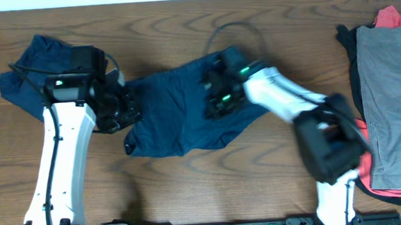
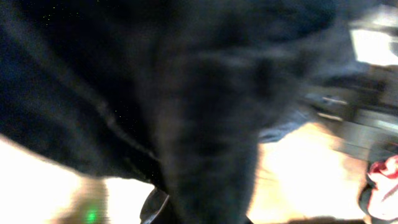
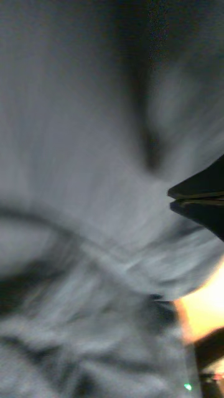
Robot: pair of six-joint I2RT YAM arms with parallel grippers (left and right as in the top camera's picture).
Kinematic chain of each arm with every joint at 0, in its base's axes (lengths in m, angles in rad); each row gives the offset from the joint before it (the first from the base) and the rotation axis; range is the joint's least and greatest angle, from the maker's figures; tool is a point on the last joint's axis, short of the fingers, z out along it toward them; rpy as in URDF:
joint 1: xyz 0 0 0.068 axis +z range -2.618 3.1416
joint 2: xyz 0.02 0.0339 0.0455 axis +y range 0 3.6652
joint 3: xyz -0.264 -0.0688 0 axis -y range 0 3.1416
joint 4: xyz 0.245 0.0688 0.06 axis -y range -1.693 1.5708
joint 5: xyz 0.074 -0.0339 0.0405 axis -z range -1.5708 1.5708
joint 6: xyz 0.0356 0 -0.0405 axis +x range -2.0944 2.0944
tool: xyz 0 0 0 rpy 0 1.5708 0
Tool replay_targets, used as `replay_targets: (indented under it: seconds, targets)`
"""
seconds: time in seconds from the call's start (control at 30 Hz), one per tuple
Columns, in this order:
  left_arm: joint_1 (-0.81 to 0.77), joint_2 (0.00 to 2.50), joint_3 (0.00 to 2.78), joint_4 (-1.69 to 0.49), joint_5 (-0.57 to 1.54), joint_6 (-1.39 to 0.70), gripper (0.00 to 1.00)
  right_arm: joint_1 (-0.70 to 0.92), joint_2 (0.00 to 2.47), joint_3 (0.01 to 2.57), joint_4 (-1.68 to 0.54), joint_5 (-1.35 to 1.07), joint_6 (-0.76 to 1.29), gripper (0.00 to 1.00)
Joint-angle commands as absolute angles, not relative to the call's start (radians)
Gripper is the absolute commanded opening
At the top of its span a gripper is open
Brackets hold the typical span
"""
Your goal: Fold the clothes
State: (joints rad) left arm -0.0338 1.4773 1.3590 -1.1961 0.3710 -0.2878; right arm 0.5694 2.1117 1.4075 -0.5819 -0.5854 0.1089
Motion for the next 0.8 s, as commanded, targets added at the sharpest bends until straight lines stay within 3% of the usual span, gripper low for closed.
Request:
replay_targets:
  seconds: [0.0, 0.17, 0.37, 0.77]
  targets:
    - [-0.066, 1.476, 1.372, -1.195, 0.472, -0.321, 0.06, 0.697, 2.201, 1.41, -0.449, -0.644, 0.229, 0.01]
    - [-0.068, 1.475, 1.372, -1.168, 0.513, -0.351, 0.06, 0.838, 2.241, 1.41, -0.279, -0.637, 0.302, 0.01]
    - [-0.069, 1.476, 1.372, -1.076, 0.516, -0.409, 0.06, 0.935, 2.216, 1.414, -0.293, -0.552, 0.303, 0.01]
    - [-0.073, 1.511, 1.361, -1.048, 0.479, -0.41, 0.06, 0.64, 1.901, 1.414, -0.609, -0.266, 0.191, 0.08]
